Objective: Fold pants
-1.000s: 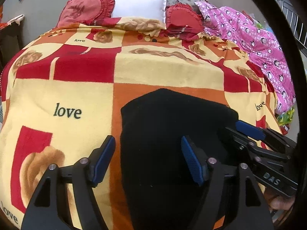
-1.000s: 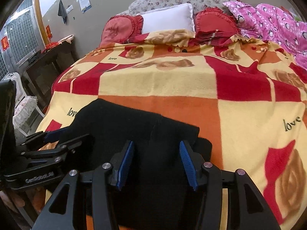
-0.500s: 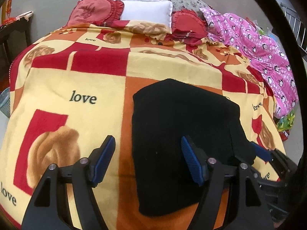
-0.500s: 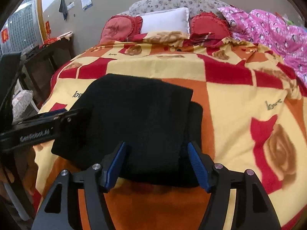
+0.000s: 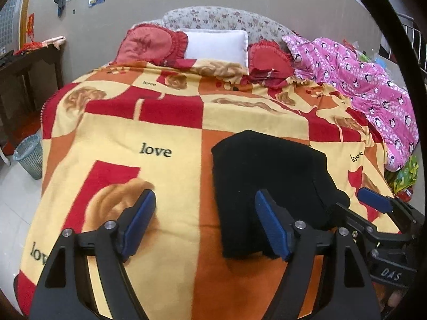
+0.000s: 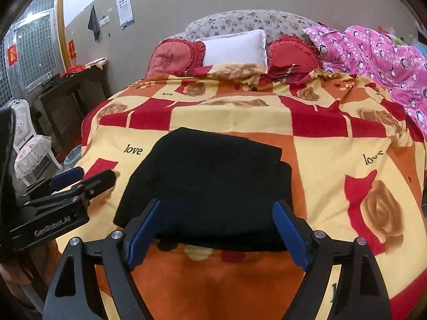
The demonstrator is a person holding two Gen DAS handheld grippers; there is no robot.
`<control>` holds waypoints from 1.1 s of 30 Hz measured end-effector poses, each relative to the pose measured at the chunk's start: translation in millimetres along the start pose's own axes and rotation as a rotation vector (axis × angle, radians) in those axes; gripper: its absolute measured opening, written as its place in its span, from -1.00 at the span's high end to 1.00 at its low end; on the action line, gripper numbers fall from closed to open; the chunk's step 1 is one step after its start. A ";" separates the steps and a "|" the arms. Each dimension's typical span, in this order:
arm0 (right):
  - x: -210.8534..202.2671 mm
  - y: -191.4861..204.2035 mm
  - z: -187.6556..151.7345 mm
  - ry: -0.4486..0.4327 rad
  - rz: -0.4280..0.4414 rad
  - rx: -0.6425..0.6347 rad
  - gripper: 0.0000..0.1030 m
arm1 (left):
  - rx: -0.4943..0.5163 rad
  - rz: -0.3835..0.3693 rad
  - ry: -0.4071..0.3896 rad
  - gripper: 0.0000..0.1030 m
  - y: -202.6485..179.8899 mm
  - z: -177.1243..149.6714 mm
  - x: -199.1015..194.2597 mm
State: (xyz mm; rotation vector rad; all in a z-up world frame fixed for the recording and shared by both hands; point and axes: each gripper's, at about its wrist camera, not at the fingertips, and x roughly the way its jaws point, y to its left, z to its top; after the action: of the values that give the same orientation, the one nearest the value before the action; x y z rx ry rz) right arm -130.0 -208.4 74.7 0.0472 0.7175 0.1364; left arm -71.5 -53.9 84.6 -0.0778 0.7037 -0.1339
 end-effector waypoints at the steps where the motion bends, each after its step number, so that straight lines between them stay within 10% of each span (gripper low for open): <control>1: -1.7 0.8 0.1 -0.003 0.000 0.002 -0.66 | 0.006 0.009 -0.015 -0.50 1.3 -1.9 -5.4; 33: -18.1 9.6 2.7 -0.019 -0.033 -0.007 -0.94 | 0.022 0.038 -0.045 -0.58 8.8 -14.8 -23.4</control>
State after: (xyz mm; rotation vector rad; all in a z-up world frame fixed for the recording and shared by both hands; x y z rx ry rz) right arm -142.8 -201.4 89.4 0.0300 0.6987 0.1065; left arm -98.0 -42.1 87.3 -0.0459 0.6587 -0.1034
